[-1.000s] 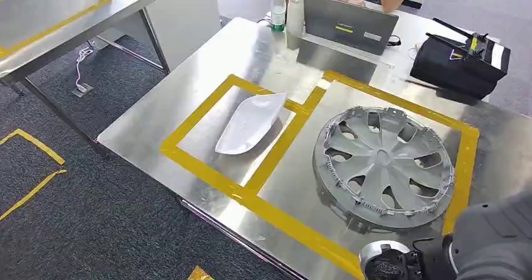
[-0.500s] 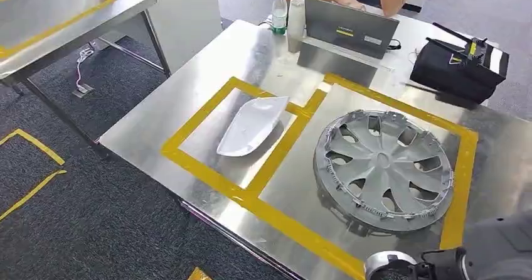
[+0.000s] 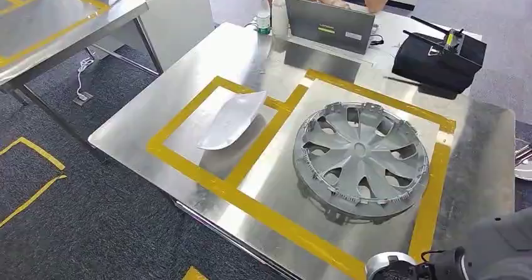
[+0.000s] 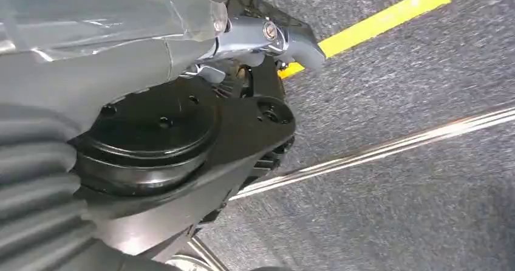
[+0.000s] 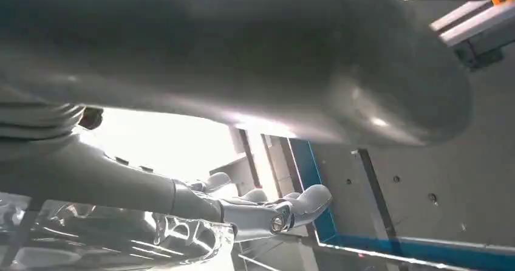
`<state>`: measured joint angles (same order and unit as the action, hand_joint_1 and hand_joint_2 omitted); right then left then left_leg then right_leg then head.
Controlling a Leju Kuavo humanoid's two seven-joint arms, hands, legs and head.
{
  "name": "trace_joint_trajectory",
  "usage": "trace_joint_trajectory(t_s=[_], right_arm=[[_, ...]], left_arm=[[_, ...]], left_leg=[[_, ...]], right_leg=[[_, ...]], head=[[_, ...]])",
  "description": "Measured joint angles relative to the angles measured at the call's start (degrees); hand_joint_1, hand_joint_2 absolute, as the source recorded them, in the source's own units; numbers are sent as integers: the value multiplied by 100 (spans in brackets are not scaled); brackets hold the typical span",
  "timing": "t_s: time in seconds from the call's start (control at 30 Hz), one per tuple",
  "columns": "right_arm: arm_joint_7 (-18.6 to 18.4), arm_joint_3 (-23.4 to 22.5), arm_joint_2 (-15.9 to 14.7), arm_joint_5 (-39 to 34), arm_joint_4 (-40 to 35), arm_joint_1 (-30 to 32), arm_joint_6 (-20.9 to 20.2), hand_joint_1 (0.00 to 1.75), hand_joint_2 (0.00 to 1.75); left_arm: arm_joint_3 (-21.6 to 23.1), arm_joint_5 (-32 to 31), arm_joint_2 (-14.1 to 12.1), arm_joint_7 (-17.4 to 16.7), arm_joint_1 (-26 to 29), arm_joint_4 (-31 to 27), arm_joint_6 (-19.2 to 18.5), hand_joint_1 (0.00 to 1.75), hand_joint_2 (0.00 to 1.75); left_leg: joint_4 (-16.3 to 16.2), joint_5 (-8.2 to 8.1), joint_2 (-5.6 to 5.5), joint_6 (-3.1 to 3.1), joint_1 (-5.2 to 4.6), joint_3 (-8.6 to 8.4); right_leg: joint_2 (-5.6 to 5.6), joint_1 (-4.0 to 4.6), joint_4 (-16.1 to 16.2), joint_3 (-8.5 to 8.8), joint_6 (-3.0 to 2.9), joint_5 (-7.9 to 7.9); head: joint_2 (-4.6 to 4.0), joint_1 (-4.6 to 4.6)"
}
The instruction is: Take the parts from the cabinet and place them on the table.
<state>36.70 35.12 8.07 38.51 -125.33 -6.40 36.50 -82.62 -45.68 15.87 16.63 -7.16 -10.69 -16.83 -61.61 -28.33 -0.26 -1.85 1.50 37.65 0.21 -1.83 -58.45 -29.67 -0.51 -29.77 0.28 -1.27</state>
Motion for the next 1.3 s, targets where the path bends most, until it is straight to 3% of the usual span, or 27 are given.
trace_joint_trajectory(t_s=[0.07, 0.1, 0.13, 0.2, 0.27, 0.3, 0.37, 0.43, 0.47, 0.5, 0.57, 0.6, 0.63, 0.67, 0.73, 0.77, 0.8, 0.87, 0.93, 0.97, 1.0, 1.07, 1.1, 1.13, 1.2, 1.27, 1.3], right_arm=[[2, 0, -2, -7, 0, 3, 0, 0, 0], [2, 0, -4, -11, 0, 4, 0, 0, 0], [4, 0, -4, -13, 0, 4, 0, 0, 0], [7, 0, -4, -13, 0, 3, 0, 0, 0], [9, 0, -2, -13, 0, 1, 2, 0, 0], [9, 0, -2, -13, 0, 0, 0, 0, 0], [15, -4, -2, -15, 0, 1, 0, 0, 0], [15, -9, -2, -15, 0, 2, 2, 0, 0], [15, -26, -4, -15, 0, 6, 0, 0, 0], [18, -35, -6, -15, 0, 1, 2, 0, 0], [33, -44, -20, -33, 0, 4, 2, 0, 0], [35, -46, -28, -33, 0, 6, 2, 0, 0], [35, -48, -33, -33, 0, 7, 2, 0, 0], [37, -48, -35, -35, 0, 7, 2, 0, 0], [37, -48, -35, -35, 0, 5, 2, 0, 0], [37, -48, -33, -35, 0, 0, 2, 0, 0], [39, -48, -33, -35, 0, -6, 0, 0, 0], [46, -48, -33, -46, 0, -7, 2, 0, 0], [48, -50, -33, -57, 0, -19, 0, 0, 0], [52, -55, -33, -79, 11, -37, 2, 0, 0], [61, -52, -33, -101, 18, -49, 0, 0, 0], [79, -50, -33, -136, 30, -50, 0, 0, 0], [83, -50, -35, -142, 37, -50, 2, 0, 0], [85, -50, -35, -153, 46, -51, 0, 0, 0], [87, -50, -35, -160, 57, -54, 2, 0, 0], [92, -50, -35, -166, 57, -58, 2, 0, 0], [94, -50, -31, -166, 57, -66, 2, 0, 0]], left_arm=[[0, 0, -2, 7, -1, 0, 2, 0, 175], [0, 0, -2, 7, -1, 0, 2, 0, 175], [0, 0, -2, 7, 1, 0, 4, 0, 175], [0, 15, 0, 7, -1, 0, 11, 0, 175], [0, 26, 0, 7, -11, 0, 11, 0, 175], [0, 35, 0, 4, -30, 0, 9, 0, 175], [2, 68, 13, 7, -36, 0, 4, 0, 175], [-2, 77, 15, 4, -22, 2, 0, 0, 175], [-2, 79, 24, 4, -39, 0, 0, 0, 175], [-2, 85, 26, 4, -48, 0, 0, 0, 175], [-6, 87, 33, 0, -50, 0, -4, 0, 175], [-9, 87, 35, -2, -50, 0, -6, 0, 175], [-13, 90, 39, -2, -50, 0, -9, 0, 175], [-15, 98, 39, -9, -50, 0, -11, 0, 175], [-20, 129, 44, -18, -51, 0, -22, 0, 175], [-20, 131, 52, -20, -52, 2, -30, 0, 175], [-20, 133, 74, -22, -55, 2, -44, 0, 175], [-24, 138, 76, -26, -57, 2, -63, 0, 175], [-24, 140, 85, -28, -59, 2, -72, 0, 175], [-28, 149, 81, -28, -59, 2, -74, 0, 175], [-28, 149, 79, -28, -59, 2, -74, 0, 175], [-33, 164, 79, -28, -60, 2, -77, 0, 175], [-39, 175, 79, -28, -60, 2, -79, 0, 175], [-44, 186, 79, -28, -60, 2, -87, 0, 175], [-52, 190, 76, -28, -61, 2, -107, 0, 175], [-66, 192, 79, -31, -73, 2, -116, 0, 175], [-72, 197, 98, -35, -86, 9, -125, 0, 175]], left_leg=[[-994, -581, -3, -3, -1, 334], [-1334, -731, -3, 0, -1, 419], [-1410, -749, -3, 9, -1, 377], [-759, -501, -3, 43, -5, -134], [316, -207, -5, 107, -18, -875], [561, -273, -2, 113, -58, -990], [515, -232, -17, 130, -83, -910], [553, -143, -10, 210, -97, -853], [572, -80, 41, 259, -71, -829], [571, -43, 40, 312, -76, -769], [565, 63, 67, 366, -108, -626], [559, 112, 72, 374, -127, -559], [555, 166, 82, 381, -145, -489], [551, 218, 85, 381, -156, -425], [529, 295, 81, 374, -165, -325], [516, 329, 70, 361, -169, -297], [494, 370, 65, 333, -188, -264], [495, 466, 73, 266, -185, -233], [522, 555, 79, 192, -176, -219], [477, 491, 56, 168, -143, -180], [317, 180, 31, 139, -146, -106], [-460, -546, 29, 92, -125, 97], [-878, -758, 28, 69, -116, 190], [-1224, -797, 29, 53, -100, 232], [-1161, -438, 32, 33, -54, -2], [-345, -139, 34, 0, -11, -636], [235, -224, 28, -32, 32, -1097]], right_leg=[[-18, 25, -5, -115, -22, 78], [-22, 36, -11, -170, -20, 113], [-25, 42, -12, -219, -15, 148], [-26, 45, -11, -271, 12, 211], [-22, 38, -11, -295, 58, 259], [-24, 85, -30, -325, 95, 274], [-37, 48, -8, -346, 186, 337], [-33, 25, 31, -353, 280, 410], [-30, 5, -60, -405, 286, 268], [-30, 11, -286, -495, 289, -3], [-28, 34, -1170, -784, 305, -640], [-28, 40, -1539, -877, 307, -804], [-28, 43, -1748, -877, 302, -825], [-28, 55, -1658, -723, 273, -698], [-28, 91, -828, -110, 206, -292], [-28, 111, -327, 233, 163, -190], [-33, 141, 176, 543, 113, -287], [-31, 163, 309, 513, 92, -274], [-28, 184, 302, 463, 3, -196], [-59, 127, 322, 415, -34, -110], [-66, 131, 322, 342, -79, -52], [-69, 130, 318, 189, -102, 79], [-76, 130, 312, 106, -95, 141], [-84, 129, 303, 13, -84, 213], [-96, 117, 268, -156, -45, 335], [-94, 87, 214, -302, 25, 424], [-93, 101, 176, -345, 71, 453]], head=[[0, 26], [0, 26], [0, 29], [0, 31], [0, 37], [0, 33], [0, 31], [0, 29], [0, 24], [0, -6], [0, 0], [0, -6], [0, 0], [0, 5], [0, -2], [0, -4], [0, 0], [0, 2], [0, 9], [0, -9], [0, 20], [0, 55], [0, 64], [0, 64], [0, 61], [0, 59], [0, 86]])
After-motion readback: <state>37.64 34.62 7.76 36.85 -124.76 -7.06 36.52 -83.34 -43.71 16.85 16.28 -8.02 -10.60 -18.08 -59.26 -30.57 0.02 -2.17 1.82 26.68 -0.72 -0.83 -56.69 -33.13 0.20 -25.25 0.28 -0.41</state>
